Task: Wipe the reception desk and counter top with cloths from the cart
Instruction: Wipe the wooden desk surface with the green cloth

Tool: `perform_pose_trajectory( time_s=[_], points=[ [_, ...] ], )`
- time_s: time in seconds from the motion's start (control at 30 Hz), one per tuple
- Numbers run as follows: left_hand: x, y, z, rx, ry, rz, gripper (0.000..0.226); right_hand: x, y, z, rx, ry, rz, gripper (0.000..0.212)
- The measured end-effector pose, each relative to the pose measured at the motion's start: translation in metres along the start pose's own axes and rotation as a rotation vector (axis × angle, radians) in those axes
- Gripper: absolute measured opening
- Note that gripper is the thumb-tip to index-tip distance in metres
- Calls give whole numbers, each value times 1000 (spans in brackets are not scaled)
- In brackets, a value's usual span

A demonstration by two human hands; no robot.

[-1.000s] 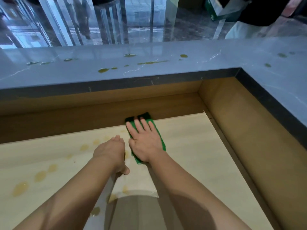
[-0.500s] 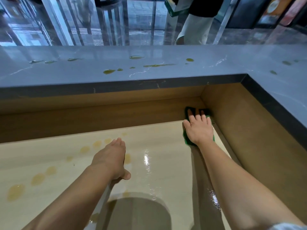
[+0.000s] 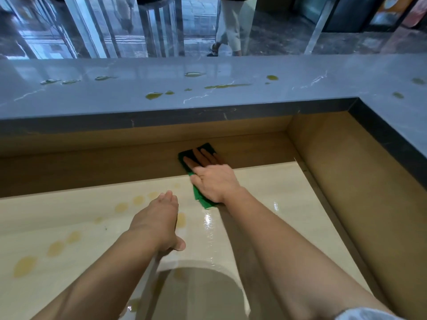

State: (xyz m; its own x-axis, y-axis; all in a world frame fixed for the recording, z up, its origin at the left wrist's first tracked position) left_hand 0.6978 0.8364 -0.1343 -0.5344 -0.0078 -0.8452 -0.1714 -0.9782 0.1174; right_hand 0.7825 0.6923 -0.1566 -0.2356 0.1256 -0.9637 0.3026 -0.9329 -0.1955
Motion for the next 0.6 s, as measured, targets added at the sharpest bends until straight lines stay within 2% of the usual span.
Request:
perform_pose_trajectory(
  time_s=[0.27, 0.4, 0.5, 0.6],
  points=[
    [1, -1, 0, 11, 3, 14, 115, -21, 144, 41, 520, 16, 57, 58],
    [2, -1, 0, 15, 11, 19, 113, -16, 141, 37, 641, 52, 49, 60],
    [2, -1, 0, 13, 12, 15, 112, -8, 96, 19, 591, 90, 69, 62],
    [3, -2, -2, 10, 3, 17, 115, 3, 26, 1, 366, 104, 69, 60]
  ],
)
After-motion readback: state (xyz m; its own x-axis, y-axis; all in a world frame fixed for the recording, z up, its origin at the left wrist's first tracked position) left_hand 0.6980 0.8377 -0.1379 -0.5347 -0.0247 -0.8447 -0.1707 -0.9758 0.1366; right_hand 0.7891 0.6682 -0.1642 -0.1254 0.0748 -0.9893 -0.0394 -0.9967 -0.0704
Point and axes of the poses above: each hand's wrist, its own z-axis away from the middle knuckle, its own x-axis out of the palm, y = z × x, the point moved 3 cm from there along -z, towards the middle knuckle
